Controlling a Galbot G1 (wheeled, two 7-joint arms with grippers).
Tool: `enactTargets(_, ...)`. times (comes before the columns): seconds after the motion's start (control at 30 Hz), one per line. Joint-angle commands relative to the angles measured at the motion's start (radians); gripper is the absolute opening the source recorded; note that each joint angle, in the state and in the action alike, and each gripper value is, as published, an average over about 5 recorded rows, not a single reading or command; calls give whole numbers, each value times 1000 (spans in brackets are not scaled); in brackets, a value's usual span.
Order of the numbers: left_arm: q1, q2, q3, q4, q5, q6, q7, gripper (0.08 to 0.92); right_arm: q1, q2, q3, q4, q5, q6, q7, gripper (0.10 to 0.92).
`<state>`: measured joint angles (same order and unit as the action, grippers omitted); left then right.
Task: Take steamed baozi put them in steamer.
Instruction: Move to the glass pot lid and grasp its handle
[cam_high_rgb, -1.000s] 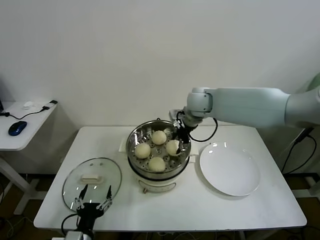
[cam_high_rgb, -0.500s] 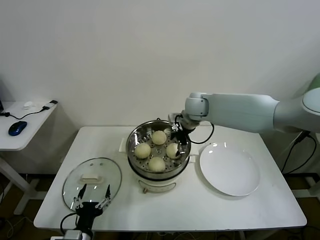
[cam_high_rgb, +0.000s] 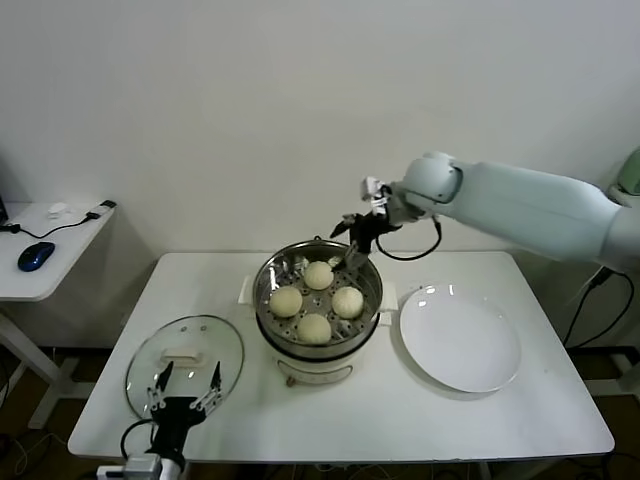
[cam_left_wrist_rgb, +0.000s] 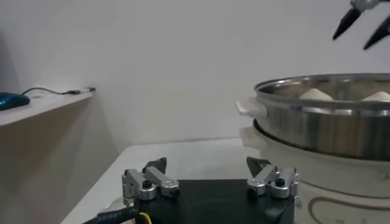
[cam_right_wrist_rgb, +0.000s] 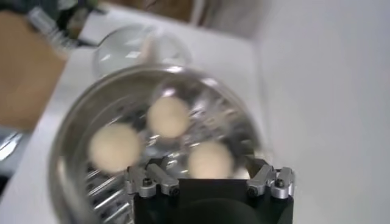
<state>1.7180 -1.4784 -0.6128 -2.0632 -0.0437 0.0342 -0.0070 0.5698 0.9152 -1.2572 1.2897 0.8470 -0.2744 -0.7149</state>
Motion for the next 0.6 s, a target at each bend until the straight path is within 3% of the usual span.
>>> enactTargets(0.03, 0, 0, 2, -8, -22, 6, -2, 823, -538, -443, 703, 145, -63, 12, 478, 823)
enactTargets(0.23, -19, 30, -7, -7, -16, -24, 32, 823, -1191, -532, 1283, 228, -95, 107, 611, 823)
enactTargets(0.43, -59, 54, -13, 37, -14, -91, 47, 823, -1733, -334, 1847, 269, -171, 176, 634, 823)
enactTargets(0.6, -71, 73, -7, 65, -6, -96, 43, 823, -1940, -149, 1965, 251, -229, 357, 579, 823)
